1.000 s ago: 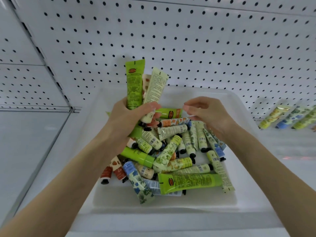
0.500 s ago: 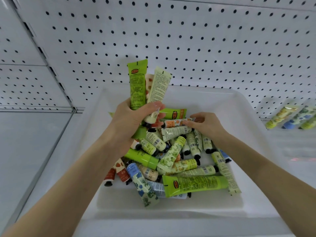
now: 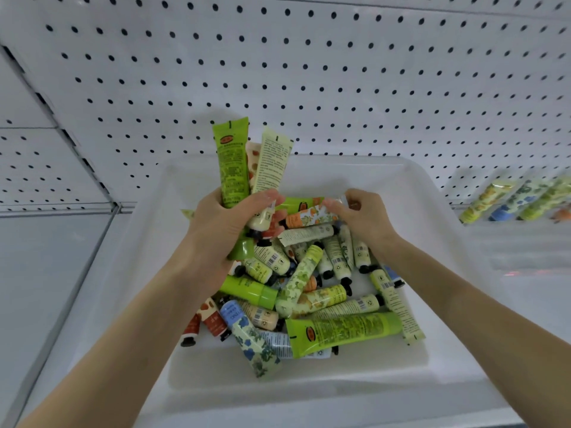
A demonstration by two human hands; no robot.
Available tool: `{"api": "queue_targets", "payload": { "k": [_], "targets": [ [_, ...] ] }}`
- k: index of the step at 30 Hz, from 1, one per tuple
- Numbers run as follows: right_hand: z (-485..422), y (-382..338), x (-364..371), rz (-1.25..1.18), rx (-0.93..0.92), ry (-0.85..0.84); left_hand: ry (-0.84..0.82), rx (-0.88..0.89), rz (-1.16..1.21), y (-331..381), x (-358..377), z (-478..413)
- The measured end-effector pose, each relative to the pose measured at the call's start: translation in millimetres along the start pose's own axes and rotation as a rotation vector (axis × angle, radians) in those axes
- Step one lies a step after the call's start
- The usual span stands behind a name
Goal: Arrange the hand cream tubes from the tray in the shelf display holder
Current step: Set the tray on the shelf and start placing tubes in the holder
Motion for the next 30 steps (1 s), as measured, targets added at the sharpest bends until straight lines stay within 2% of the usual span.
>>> {"api": "queue_targets", "payload": {
  "k": [5,9,14,24,27,30],
  "targets": [
    [12,-28,-12,-0.023,-0.059,-0.01,-0.019,-0.001,-0.026,0,3,2],
    [27,-40,-23,-0.14,-0.065,-0.102,-0.074,-0.022,-0.091,-3,12,9],
    [51,-48,-60,-0.03,-0.082,-0.151,-0.1,-0.071,-0.113,-5,37,19],
    [92,-38,-220,-0.104,-0.165,-0.135,-0.179,-0.051,0.057,7,191,35],
    [99,-17,-283,-0.042,-0.18,-0.107,-0.193,-0.032,0.053,-1,249,41],
    [95,11,-352,0.061,-0.193,0.002,-0.156,-0.018,0.076,-14,308,45]
  ]
}}
Point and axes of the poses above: each hand's wrist, its own z-axis away from the middle knuckle, its own x-axis out of the palm, y = z × x, the point moved 9 cm from there along -z, towards the middle knuckle, and after that the axes turned 15 degrees about x, right-handed, at the moved point
